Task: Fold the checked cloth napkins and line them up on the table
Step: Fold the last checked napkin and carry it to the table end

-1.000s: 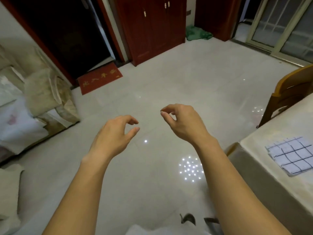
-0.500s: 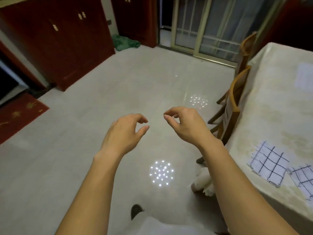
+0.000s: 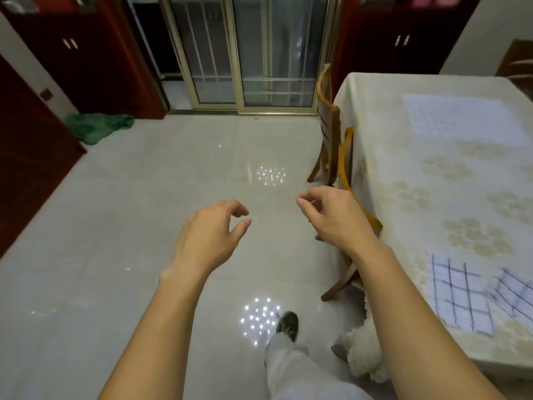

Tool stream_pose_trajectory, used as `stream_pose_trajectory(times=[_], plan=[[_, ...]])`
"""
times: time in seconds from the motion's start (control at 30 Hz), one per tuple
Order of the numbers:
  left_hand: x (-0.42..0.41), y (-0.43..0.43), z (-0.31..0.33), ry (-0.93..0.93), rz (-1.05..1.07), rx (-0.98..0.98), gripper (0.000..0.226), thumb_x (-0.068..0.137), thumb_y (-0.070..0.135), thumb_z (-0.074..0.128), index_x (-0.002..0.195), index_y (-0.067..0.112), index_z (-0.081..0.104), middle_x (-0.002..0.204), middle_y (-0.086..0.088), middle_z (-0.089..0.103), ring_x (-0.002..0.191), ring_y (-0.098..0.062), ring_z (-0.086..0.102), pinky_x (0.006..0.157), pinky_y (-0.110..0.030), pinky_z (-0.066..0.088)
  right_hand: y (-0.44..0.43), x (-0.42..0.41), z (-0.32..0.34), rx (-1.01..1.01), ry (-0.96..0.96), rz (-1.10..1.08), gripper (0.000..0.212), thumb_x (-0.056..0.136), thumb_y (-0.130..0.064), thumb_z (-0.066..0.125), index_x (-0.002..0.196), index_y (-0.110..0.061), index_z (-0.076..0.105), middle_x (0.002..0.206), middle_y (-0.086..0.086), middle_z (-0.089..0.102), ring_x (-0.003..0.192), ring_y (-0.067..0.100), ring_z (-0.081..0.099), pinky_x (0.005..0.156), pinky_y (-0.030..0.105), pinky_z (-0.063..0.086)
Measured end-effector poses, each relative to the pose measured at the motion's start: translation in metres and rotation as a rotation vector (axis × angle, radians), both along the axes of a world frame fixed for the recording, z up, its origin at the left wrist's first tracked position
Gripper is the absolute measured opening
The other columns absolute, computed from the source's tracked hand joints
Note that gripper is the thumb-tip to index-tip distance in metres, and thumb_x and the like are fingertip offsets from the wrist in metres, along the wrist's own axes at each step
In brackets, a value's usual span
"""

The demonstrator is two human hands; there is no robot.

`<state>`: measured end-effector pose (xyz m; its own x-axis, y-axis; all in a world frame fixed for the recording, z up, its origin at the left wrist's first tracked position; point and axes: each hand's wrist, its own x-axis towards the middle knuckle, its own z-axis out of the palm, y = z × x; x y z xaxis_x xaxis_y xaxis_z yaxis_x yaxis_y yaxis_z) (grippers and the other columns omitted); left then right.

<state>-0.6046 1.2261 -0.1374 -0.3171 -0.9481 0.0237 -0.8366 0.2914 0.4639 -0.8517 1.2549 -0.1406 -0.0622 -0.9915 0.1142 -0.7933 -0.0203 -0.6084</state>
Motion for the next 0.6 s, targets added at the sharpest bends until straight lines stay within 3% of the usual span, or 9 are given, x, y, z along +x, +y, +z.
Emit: stream_pose_trajectory(times=[0.07,0.17,0.3,0.6], plan=[[-0.008,-0.047,0.010,-0.032,0.006,-0.034,0.023,0.099,0.045,0.057,0.117,0.033,0.066,0.117,0.017,0.068,0.108,-0.014,0.064,0.090,-0.040,0.054,-0.045,-0.009,0.001,-0.044,-0.030,-0.016,0.026,0.103,-0.038,0.054,0.115,-0.023,0.071,0.099,-0.017,0.065,0.086,0.004,0.063,0.076,0.031,0.059],[-0.020,-0.116,0.034,-0.071,-0.006,-0.095,0.022,0.100,0.043,0.059,0.116,0.031,0.067,0.116,0.015,0.069,0.109,-0.015,0.064,0.090,-0.039,0.053,-0.115,-0.013,0.011,-0.050,-0.075,-0.004,0.027,0.103,-0.037,0.053,0.117,-0.022,0.070,0.104,-0.013,0.067,0.082,0.003,0.059,0.062,0.021,0.052],[-0.044,-0.197,0.060,-0.049,-0.021,-0.154,0.021,0.099,0.046,0.058,0.114,0.034,0.066,0.114,0.018,0.068,0.108,-0.011,0.063,0.086,-0.036,0.053,-0.192,-0.026,0.029,-0.100,-0.107,0.014,0.027,0.102,-0.037,0.054,0.117,-0.023,0.071,0.109,-0.010,0.071,0.101,0.006,0.064,0.087,0.031,0.057],[-0.115,-0.344,0.028,-0.013,-0.196,-0.096,0.020,0.100,0.047,0.057,0.113,0.035,0.066,0.113,0.019,0.068,0.104,-0.011,0.064,0.085,-0.037,0.055,-0.293,-0.068,-0.004,-0.039,-0.020,-0.099,0.025,0.102,-0.034,0.055,0.114,-0.021,0.072,0.105,-0.009,0.070,0.096,0.005,0.062,0.085,0.028,0.053]])
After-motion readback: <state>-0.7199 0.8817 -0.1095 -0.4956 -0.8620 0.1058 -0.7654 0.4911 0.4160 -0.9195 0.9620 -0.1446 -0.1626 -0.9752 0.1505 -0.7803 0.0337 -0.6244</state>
